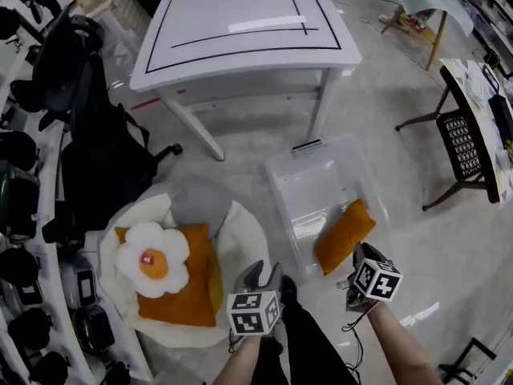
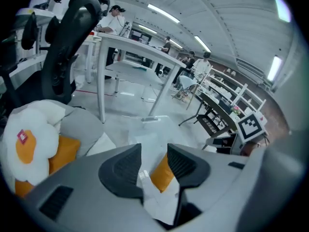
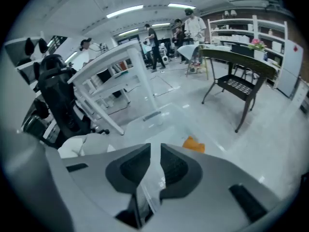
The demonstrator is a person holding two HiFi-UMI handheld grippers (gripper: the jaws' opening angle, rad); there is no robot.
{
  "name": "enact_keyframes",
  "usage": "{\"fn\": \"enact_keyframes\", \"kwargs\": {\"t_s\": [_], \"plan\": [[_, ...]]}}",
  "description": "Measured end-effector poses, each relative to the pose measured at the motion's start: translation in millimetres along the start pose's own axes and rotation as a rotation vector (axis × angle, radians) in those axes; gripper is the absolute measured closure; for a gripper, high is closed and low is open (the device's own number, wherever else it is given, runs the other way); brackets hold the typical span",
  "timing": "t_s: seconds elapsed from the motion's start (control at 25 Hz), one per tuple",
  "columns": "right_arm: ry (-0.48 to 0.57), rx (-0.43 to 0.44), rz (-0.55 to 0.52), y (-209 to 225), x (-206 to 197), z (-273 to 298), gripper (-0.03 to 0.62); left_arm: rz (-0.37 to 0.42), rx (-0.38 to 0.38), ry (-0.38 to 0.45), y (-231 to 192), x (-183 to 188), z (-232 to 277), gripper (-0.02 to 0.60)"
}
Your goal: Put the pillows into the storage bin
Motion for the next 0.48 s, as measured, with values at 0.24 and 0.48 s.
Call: {"fn": "enact_keyframes", "kwargs": {"t_s": [0.24,0.48], "plan": [[-0.078,0.332,-0.225,-147,-4,18,0.528,-0.158,0.196,0.14,-63,-5,-56,0.414],[-0.16,0.592,-0.448,-280,-47,6,0.51,-0.313,0.371,0.27,-120,-38,-128,0.414]]}}
Point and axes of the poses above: the fingertips, and each gripper's own axes: z forward along the fingers, y to its right, x out of its top, the point moved 4 cm from there along -z, backward along the fingers, and after that the axes turned 11 degrees about -x, right-handed, at the moved point
